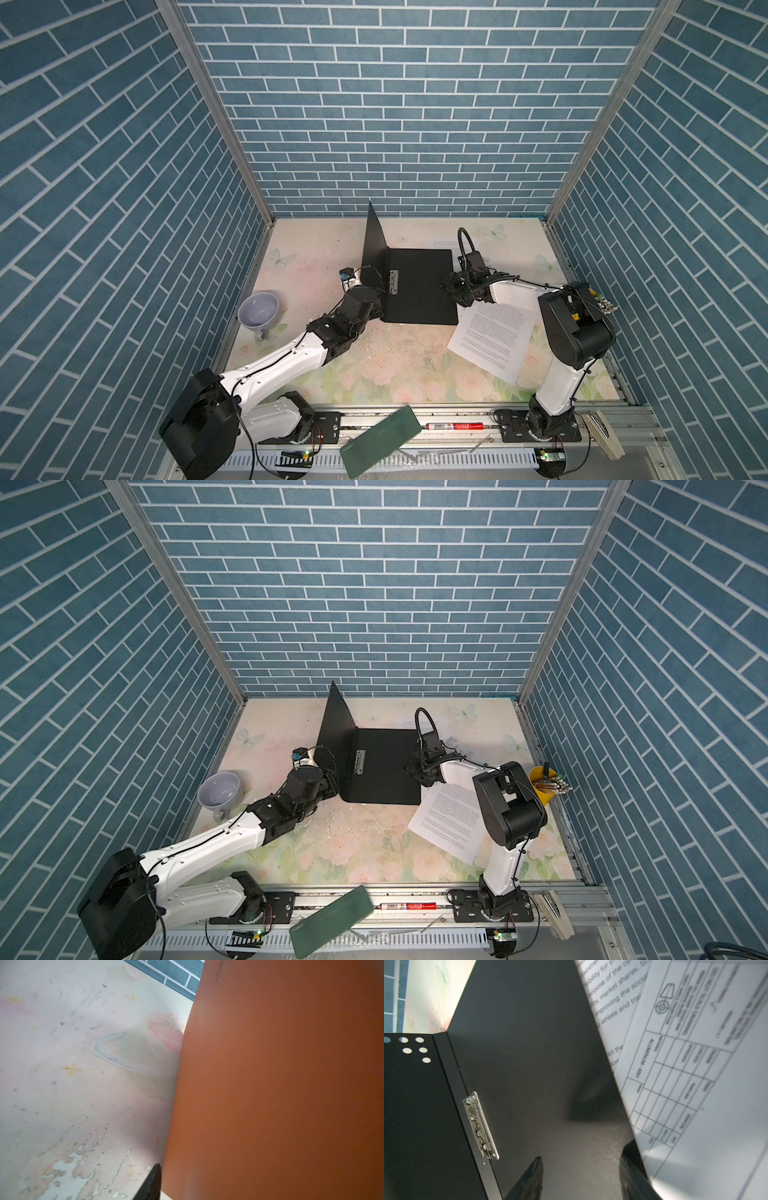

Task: Put the files into the folder
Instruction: 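Push the cover flat onto the table with the left gripper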

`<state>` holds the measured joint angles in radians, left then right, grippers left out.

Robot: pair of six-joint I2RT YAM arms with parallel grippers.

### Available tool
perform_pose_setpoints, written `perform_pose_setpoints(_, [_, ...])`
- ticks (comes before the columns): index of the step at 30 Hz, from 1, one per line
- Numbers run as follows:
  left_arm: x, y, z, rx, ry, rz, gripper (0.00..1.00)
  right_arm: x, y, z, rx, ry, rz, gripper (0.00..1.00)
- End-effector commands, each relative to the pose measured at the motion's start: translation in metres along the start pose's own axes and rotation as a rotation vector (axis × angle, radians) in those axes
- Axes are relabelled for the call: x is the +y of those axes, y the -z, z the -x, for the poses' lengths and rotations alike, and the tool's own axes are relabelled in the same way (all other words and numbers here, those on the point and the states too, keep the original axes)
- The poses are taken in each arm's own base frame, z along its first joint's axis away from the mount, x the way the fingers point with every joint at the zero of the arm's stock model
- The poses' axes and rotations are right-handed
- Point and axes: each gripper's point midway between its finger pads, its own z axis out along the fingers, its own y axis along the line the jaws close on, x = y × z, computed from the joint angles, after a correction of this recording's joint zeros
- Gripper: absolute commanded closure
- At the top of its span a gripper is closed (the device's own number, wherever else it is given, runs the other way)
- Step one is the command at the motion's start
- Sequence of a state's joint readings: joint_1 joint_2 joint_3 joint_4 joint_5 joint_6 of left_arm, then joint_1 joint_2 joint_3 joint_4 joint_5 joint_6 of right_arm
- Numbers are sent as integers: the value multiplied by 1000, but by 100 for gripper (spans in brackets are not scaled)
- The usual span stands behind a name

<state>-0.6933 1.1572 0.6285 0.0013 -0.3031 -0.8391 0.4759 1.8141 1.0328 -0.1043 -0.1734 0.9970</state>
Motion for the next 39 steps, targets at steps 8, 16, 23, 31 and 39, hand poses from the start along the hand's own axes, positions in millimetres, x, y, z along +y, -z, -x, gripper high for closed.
perform_pose_setpoints(8, [35, 20, 18, -4, 14, 160, 17, -40, -6, -12, 47, -10, -159, 40])
perform_pose_setpoints(16, [46, 34, 23, 3, 20, 239, 0, -27, -3, -3, 20, -3, -123, 39])
perform_pose_setpoints(23, [49, 54, 41, -38, -1, 274, 0, -25, -3, -2, 21, 0, -124, 39])
perform_pose_setpoints(31, [26, 31, 33, 38, -62, 159, 0, -21, -2, 1, 11, 0, -107, 39])
perform_pose_setpoints(39, [23, -30, 30, 189, -103, 40, 8, -15, 4, 6, -8, 5, -94, 39])
